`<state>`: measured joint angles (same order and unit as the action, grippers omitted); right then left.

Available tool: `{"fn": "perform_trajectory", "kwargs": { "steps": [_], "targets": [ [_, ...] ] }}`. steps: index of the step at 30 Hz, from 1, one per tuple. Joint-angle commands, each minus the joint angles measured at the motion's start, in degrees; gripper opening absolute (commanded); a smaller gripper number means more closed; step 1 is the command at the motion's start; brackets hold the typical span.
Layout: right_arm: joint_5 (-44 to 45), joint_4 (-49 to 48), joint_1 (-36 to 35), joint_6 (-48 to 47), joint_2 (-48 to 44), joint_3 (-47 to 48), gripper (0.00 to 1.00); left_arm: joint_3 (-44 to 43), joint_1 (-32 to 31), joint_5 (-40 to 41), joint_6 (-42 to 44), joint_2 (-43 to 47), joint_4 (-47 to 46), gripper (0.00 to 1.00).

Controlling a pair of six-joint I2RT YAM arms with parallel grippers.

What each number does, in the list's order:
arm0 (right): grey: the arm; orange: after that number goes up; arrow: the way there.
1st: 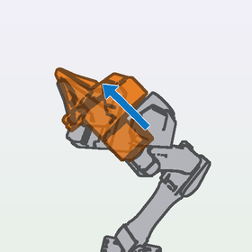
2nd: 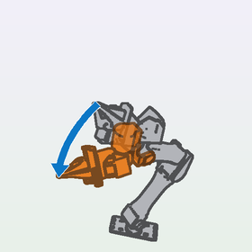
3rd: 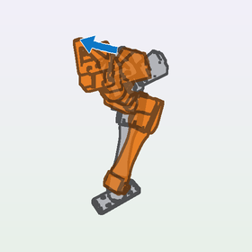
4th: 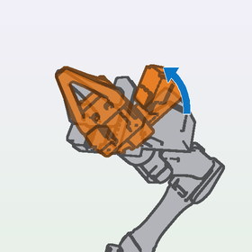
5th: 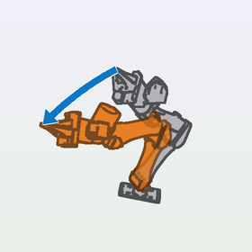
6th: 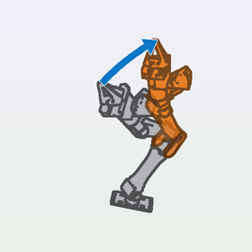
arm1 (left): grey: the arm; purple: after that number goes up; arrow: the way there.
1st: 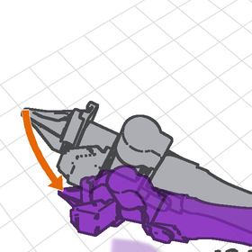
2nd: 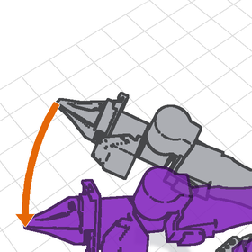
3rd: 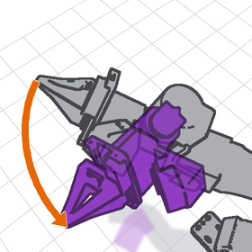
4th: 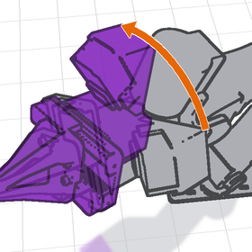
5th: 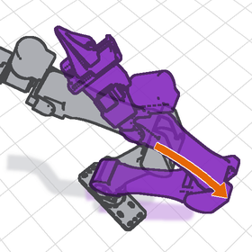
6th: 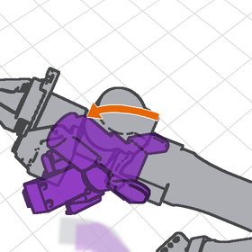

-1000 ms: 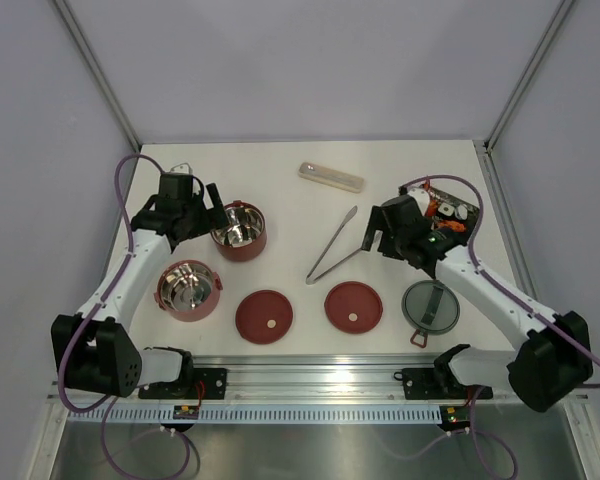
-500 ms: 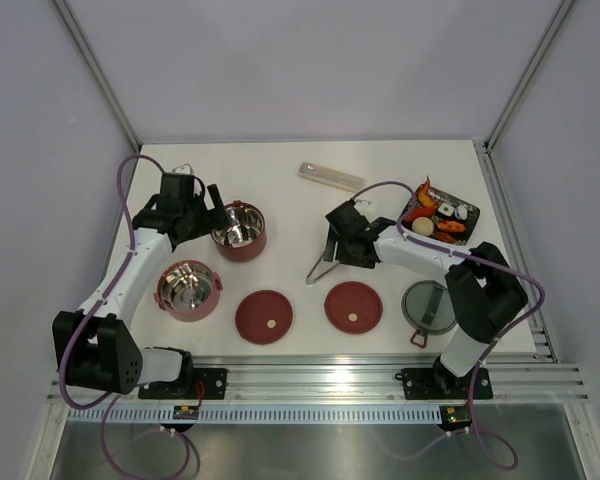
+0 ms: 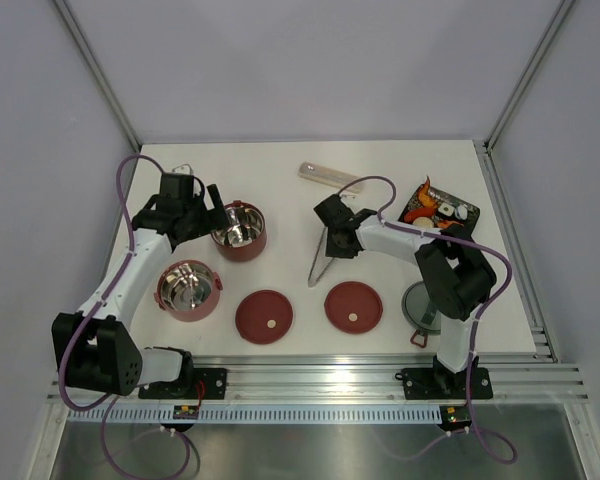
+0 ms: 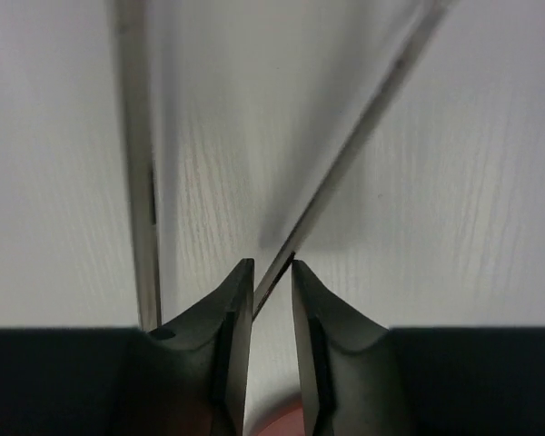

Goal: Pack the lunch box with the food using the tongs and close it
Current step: Adjust the clamp at the center of the board.

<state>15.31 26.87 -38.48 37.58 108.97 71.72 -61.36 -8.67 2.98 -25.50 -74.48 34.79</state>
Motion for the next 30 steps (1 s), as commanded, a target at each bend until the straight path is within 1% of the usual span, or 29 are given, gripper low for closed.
{"fn": "perform_trajectory", "kwargs": {
  "steps": [1,3,4,6,8,11,15,19,20,21,22,23,24,26,30],
  "targets": [
    [-0.1,-0.5,0.2,-5.6,0.2,4.4,0.30,-1.0,-0.1,-0.5,0.4,2.1,-0.3,0.99],
    [-0.5,0.0,0.2,-8.5,0.4,5.3,0.25,-1.0,-0.2,-0.5,0.4,2.2,-0.2,0.99],
    [-0.8,0.3,0.2,-9.8,0.4,6.0,0.21,-1.0,-0.1,-0.5,0.5,2.4,-0.1,0.99],
    [-0.8,1.0,0.3,-12.0,0.3,6.7,0.14,-0.8,-0.2,-0.4,0.4,2.8,-0.1,0.99],
    [-0.7,2.2,0.2,-13.4,0.0,7.5,0.11,-1.2,-0.2,-0.1,0.8,3.1,0.5,0.99],
    [-1.9,2.7,0.2,-14.4,-0.9,7.9,0.00,-1.3,-0.1,0.5,1.7,3.6,0.7,0.99],
    [-3.7,3.0,0.2,-16.6,-1.8,9.2,0.00,-1.2,-0.2,1.4,1.9,3.7,1.2,0.99],
    [-3.5,3.9,0.2,-20.3,-1.2,11.3,0.00,-0.9,-0.1,1.5,1.8,4.2,1.2,0.99],
    [-3.4,4.1,0.2,-21.1,-1.1,11.9,0.04,-0.8,-0.2,1.7,1.8,4.3,1.2,0.99],
    [-3.0,4.8,0.2,-21.1,-1.0,12.6,0.10,-0.9,-0.1,1.8,1.8,4.3,1.3,0.99],
    [-2.7,5.2,0.2,-20.9,-0.9,12.9,0.20,-1.0,-0.1,1.8,1.7,4.6,1.3,0.99],
    [-2.6,5.4,0.2,-20.4,-0.7,13.2,0.37,-1.1,-0.2,1.9,1.7,4.7,1.4,0.99],
    [-2.5,5.9,0.3,-19.9,-0.5,13.4,0.55,-1.1,-0.1,1.9,1.8,4.7,1.5,0.99],
    [-2.2,6.1,0.2,-18.7,0.5,13.4,0.65,-1.1,-0.2,1.9,1.8,4.9,1.7,0.99],
    [-2.7,5.7,0.2,-17.2,2.0,11.3,0.66,-0.7,-0.1,2.2,1.7,5.3,1.6,0.99]
  ]
}}
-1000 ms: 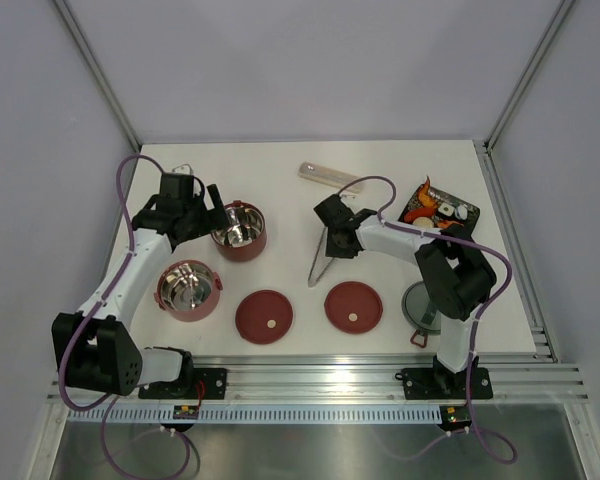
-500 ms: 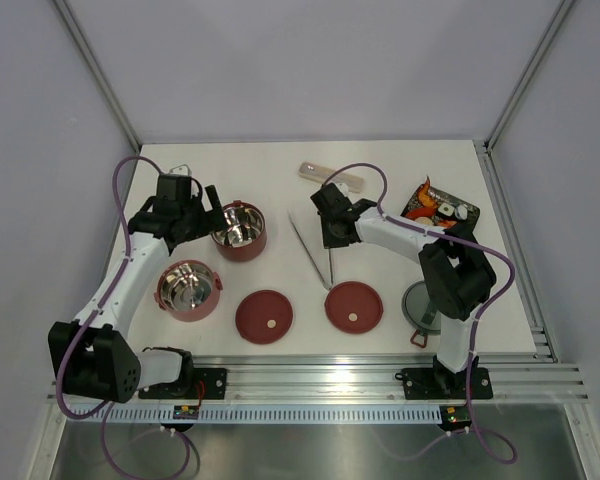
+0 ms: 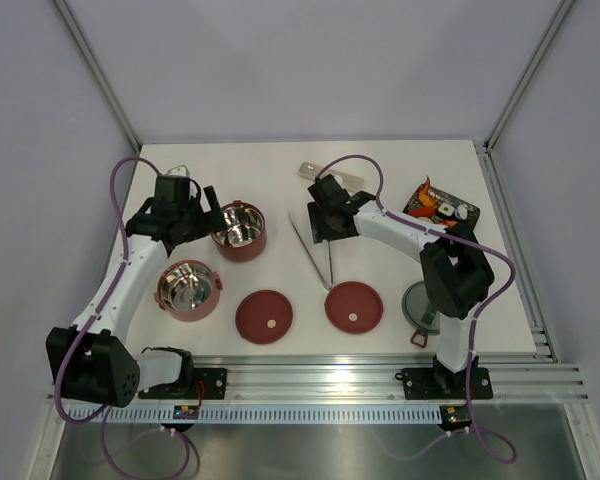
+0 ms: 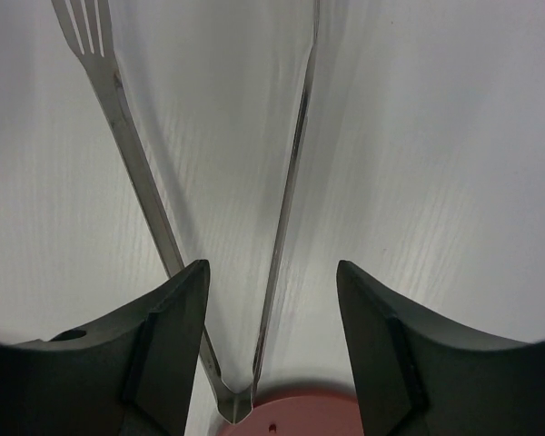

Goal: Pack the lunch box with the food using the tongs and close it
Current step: Adjust the clamp at the center of the board.

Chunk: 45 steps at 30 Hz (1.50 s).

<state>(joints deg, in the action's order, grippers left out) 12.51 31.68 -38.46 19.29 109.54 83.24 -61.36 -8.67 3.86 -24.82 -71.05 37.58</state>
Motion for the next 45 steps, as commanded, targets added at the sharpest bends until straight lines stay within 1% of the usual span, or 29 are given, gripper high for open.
{"fn": "perform_trajectory", "kwargs": {
  "steps": [1,3,4,7,8,10,11,13,14,16,18,23,26,30,31,33,34,39,41,42,43,44,45],
  "targets": [
    [-0.8,0.1,0.2,1.3,1.8,-0.8,0.66,-0.6,-0.1,1.3,1.1,1.9,-1.2,0.99],
    [-1.8,-0.9,0.2,1.5,2.3,-2.1,0.63,-0.6,-0.2,1.6,1.1,1.9,-1.1,0.99],
    [-2.7,-1.2,0.2,1.6,2.6,-2.5,0.60,-0.5,-0.2,1.5,1.1,1.9,-1.2,0.99],
    [-4.2,-2.1,0.0,1.7,3.8,-3.2,0.53,-0.3,-0.1,1.5,1.0,1.9,-1.4,0.99],
    [-4.3,-2.2,0.0,1.7,4.1,-3.3,0.48,-0.3,-0.1,1.3,0.9,1.8,-1.4,0.99],
    [-4.3,-2.2,-0.3,1.5,5.0,-3.2,0.41,0.0,-0.1,1.3,0.9,1.8,-1.5,0.99],
    [-4.1,-2.2,-0.2,1.4,5.2,-3.2,0.32,0.1,-0.2,1.3,0.9,1.8,-1.5,0.99],
    [-3.5,-2.3,-0.3,0.8,5.7,-2.6,0.22,0.1,-0.2,1.3,0.9,1.8,-1.3,0.99],
    [-3.0,-2.2,-0.2,0.3,5.7,-1.7,0.10,0.0,-0.1,1.2,1.0,1.8,-1.4,0.99],
    [-2.0,-1.9,-0.3,-0.9,5.9,-0.4,0.00,0.0,-0.1,1.3,0.9,2.0,-1.4,0.99],
    [-1.5,-1.4,-0.3,-2.1,6.2,2.3,0.00,-0.2,-0.2,1.3,0.9,2.0,-1.4,0.99],
    [0.3,0.1,0.0,-8.6,7.7,8.1,0.00,-0.4,-0.1,1.4,1.0,2.0,-1.2,0.99],
    [1.8,1.0,1.7,-11.5,8.2,9.3,0.00,-0.2,-0.1,1.3,1.0,2.1,-1.1,0.99],
    [-0.5,0.0,5.5,-13.7,6.7,7.4,0.00,0.0,-0.1,1.0,1.0,2.1,-1.4,0.99],
    [-1.6,-0.1,5.9,-15.8,6.5,6.8,0.00,0.0,-0.1,0.9,1.1,2.0,-1.5,0.99],
    [-2.9,-0.4,6.3,-18.6,5.9,4.9,0.00,-0.1,-0.1,0.8,1.1,1.7,-1.5,0.99],
    [-4.1,-0.4,6.4,-21.7,5.9,4.1,0.00,-0.1,-0.1,0.8,1.2,1.7,-1.7,0.99],
    [-3.8,-1.4,6.6,-24.0,6.3,1.0,0.01,0.0,-0.1,0.1,0.8,1.2,-2.0,0.99],
    [-3.8,-2.4,7.2,-23.2,6.2,0.3,0.07,-0.1,-0.1,0.0,0.8,1.1,-2.2,0.99],
    [-4.3,-2.9,7.3,-22.2,5.7,0.2,0.21,-0.1,-0.1,0.0,0.9,1.1,-2.0,0.99],
    [-5.2,-3.4,7.8,-21.3,5.3,-0.1,0.28,-0.1,-0.1,0.0,1.0,1.1,-2.0,0.99],
    [-6.2,-3.6,8.8,-20.3,5.0,0.1,0.38,-0.2,-0.2,0.1,1.0,1.2,-1.9,0.99],
    [-7.7,-3.2,9.4,-18.4,4.5,0.3,0.50,-0.2,-0.1,0.1,1.0,1.1,-1.9,0.99]
  ]
}}
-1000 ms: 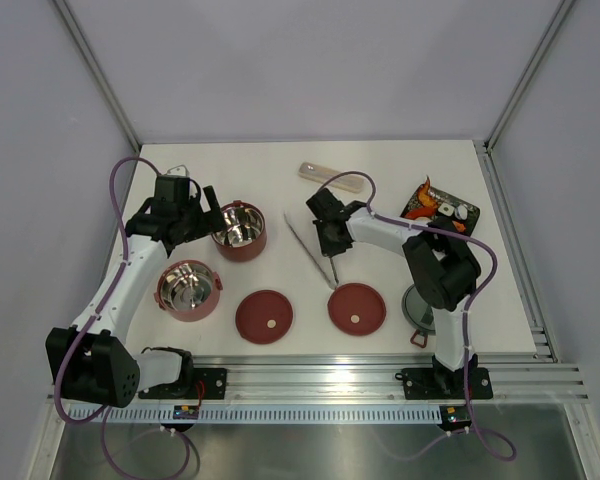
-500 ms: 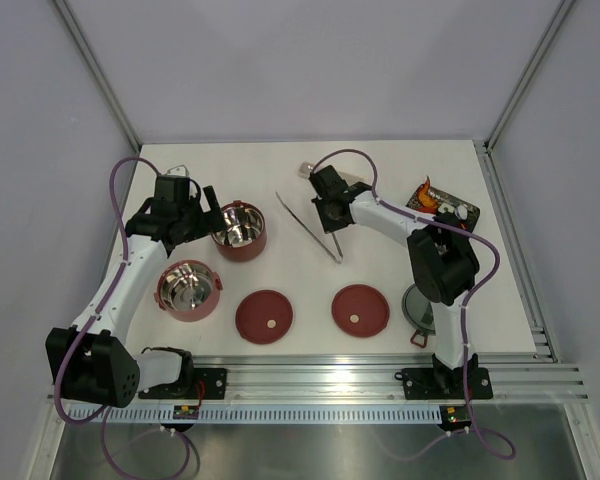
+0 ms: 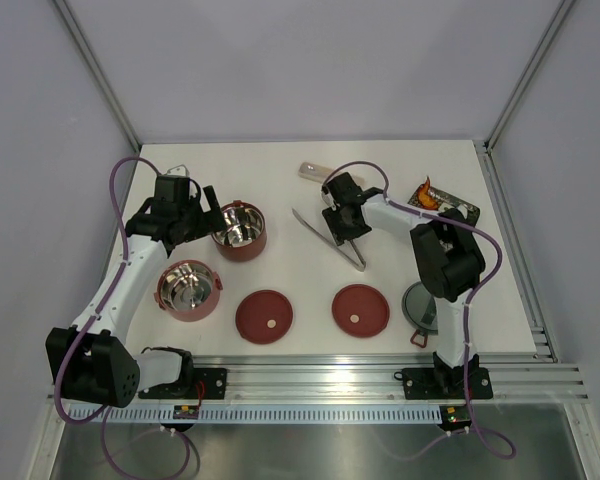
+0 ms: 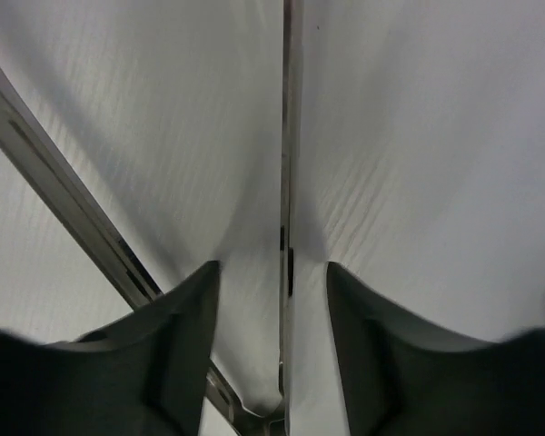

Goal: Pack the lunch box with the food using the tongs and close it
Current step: Adjust the clamp at the center of the board, then pick up the clamp at the center of the board.

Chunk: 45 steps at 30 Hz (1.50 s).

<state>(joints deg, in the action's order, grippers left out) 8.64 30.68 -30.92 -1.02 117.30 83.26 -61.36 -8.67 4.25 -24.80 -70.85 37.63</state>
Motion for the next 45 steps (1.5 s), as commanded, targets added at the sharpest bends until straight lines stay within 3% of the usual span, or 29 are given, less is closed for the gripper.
{"fn": "perform_trajectory", "kwargs": {
  "steps": [1,10,18,28,32,41,44,45],
  "targets": [
    [-3.9,-2.1,2.3,2.9,-3.6,0.3,0.64,-0.2,-0.1,-0.3,1.0,1.0,-1.9,0.99],
    [-6.4,-4.0,2.7,4.6,-10.0,-3.5,0.99,-0.3,-0.1,-0.6,0.7,1.2,-1.9,0.99],
    [-13.1,-8.9,2.4,1.5,-13.7,-10.0,0.99,-0.6,-0.2,-1.3,0.5,1.0,-1.9,0.99],
    [-8.9,-10.8,-0.6,-1.6,-8.5,-11.5,1.00,-0.9,-0.2,-2.5,0.3,0.6,-2.1,0.99],
    [-6.5,-14.0,-1.0,-1.2,-6.9,-12.1,0.97,-0.8,-0.2,-2.1,0.4,0.9,-2.0,0.99],
    [-5.3,-17.1,-1.0,-0.3,-4.0,-12.7,0.80,0.0,-0.2,-2.4,-0.1,1.3,-2.4,0.99],
    [-5.2,-17.1,-1.1,-0.2,-3.1,-12.2,0.72,0.0,-0.2,-2.1,-0.1,1.3,-2.3,0.99],
    [-5.2,-16.9,-1.0,-0.2,-3.0,-12.0,0.62,0.0,-0.1,-2.1,0.0,1.2,-2.2,0.99]
  ]
}}
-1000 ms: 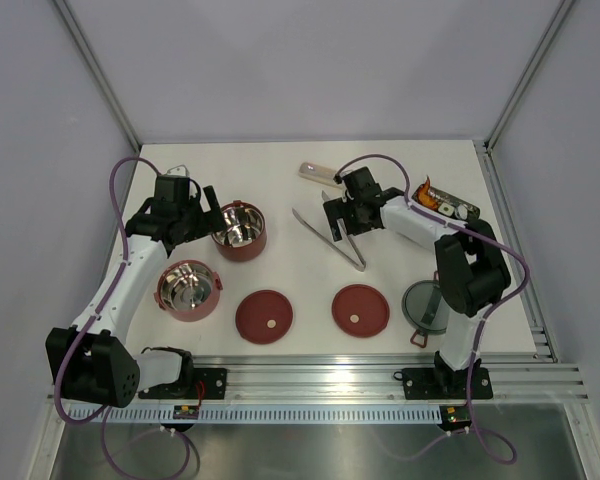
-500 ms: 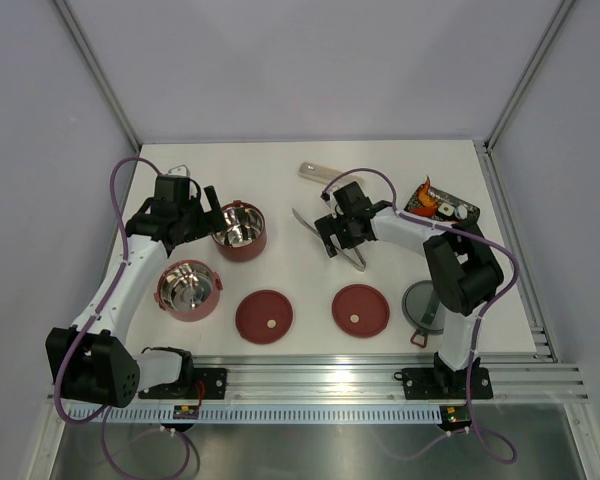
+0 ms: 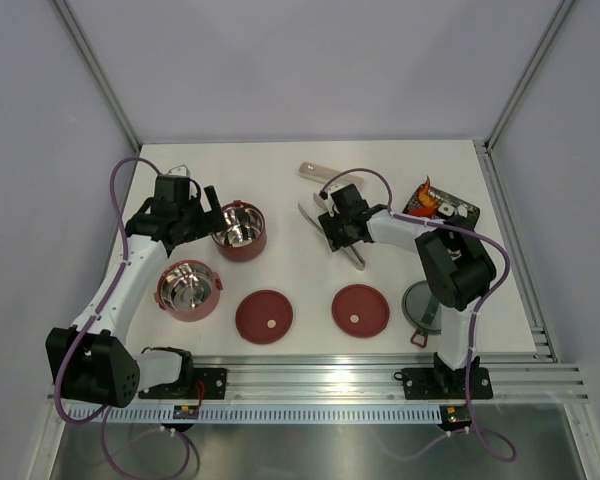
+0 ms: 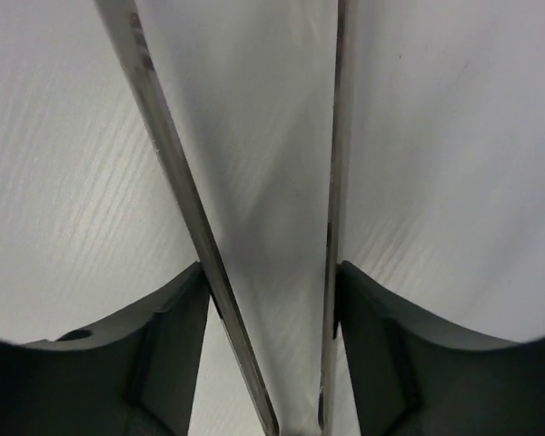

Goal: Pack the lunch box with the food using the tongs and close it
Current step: Pick up the clamp at the center of the board, then move the packing box to the center of the board.

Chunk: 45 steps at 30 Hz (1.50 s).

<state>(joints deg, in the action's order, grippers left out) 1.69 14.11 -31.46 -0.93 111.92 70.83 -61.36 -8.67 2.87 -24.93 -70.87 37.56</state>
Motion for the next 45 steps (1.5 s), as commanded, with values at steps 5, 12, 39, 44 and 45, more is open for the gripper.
{"fn": "perform_trajectory", "kwargs": {
  "steps": [5,12,39,44,45],
  "targets": [
    [0.9,1.6,-0.6,-0.7,0.3,1.8,0.37,0.0,-0.1,-1.1,-0.1,1.0,-2.5,0.99],
    [-0.9,9.9,-1.4,0.6,-4.4,9.3,0.16,-1.1,-0.2,-0.9,-0.3,0.0,-2.6,0.99],
    [11.0,42.6,12.6,17.8,-38.1,6.1,0.15,-14.8,16.0,-9.7,-15.0,-29.1,0.1,0.99],
    [12.6,43.5,12.5,18.5,-38.9,6.5,0.15,-12.0,14.6,-9.6,-15.0,-28.4,-0.5,0.96],
    [12.6,43.7,12.5,18.6,-39.1,6.7,0.15,-10.5,13.9,-9.0,-15.5,-28.2,-0.2,0.96]
  ]
}}
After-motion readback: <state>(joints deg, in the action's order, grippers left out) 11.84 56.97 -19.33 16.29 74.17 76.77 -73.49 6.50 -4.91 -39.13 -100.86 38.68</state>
